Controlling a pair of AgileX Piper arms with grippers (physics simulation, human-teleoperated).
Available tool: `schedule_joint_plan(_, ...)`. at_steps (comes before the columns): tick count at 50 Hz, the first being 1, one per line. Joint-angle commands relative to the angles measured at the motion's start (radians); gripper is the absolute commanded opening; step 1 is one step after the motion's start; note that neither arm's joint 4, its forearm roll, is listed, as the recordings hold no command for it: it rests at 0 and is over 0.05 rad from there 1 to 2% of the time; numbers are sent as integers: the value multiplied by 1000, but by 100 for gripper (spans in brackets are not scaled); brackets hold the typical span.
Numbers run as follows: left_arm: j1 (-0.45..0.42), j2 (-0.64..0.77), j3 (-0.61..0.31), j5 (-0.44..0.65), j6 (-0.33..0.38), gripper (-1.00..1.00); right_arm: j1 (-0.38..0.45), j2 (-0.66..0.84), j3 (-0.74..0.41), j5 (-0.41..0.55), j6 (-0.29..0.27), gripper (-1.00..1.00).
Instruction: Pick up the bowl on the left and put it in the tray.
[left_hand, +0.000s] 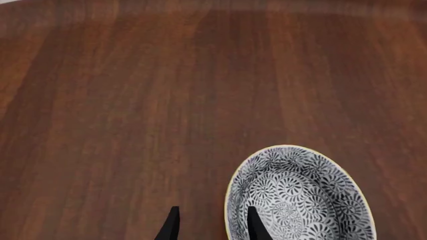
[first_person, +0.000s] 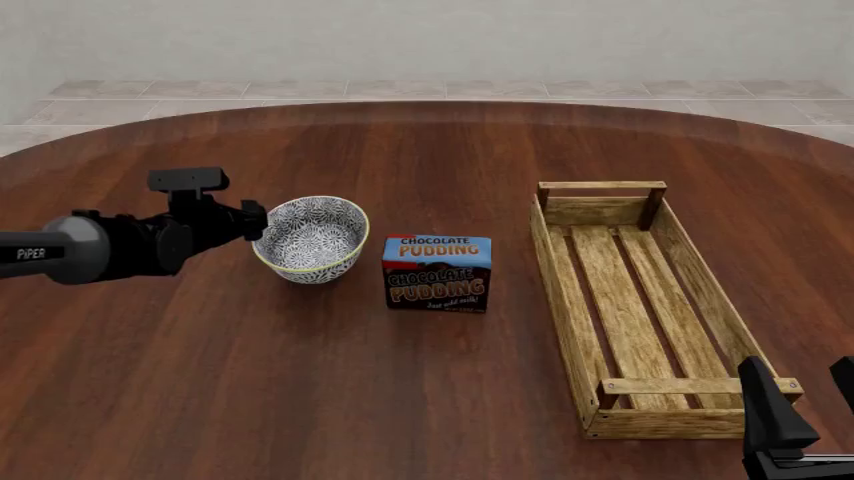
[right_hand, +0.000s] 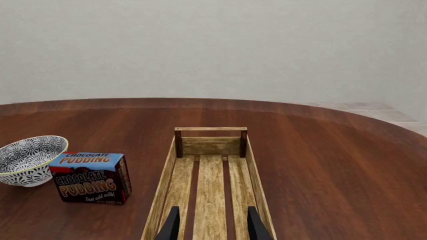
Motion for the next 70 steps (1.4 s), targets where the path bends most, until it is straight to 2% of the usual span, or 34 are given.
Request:
schedule_joint_plan(1, 3, 27, -11, -6, 10, 100, 0, 0, 0, 0, 0, 100)
schedule_joint_plan(40, -2, 118, -74, -4, 18, 100, 0, 0, 0, 0, 0, 100)
schedule_joint_plan(55, -7, 143, -71, -17, 13, 100, 0, 0, 0, 0, 0, 100)
schedule_joint_plan(70, -24, 193, -53, -56, 40, 100, 0, 0, 0, 0, 0, 100)
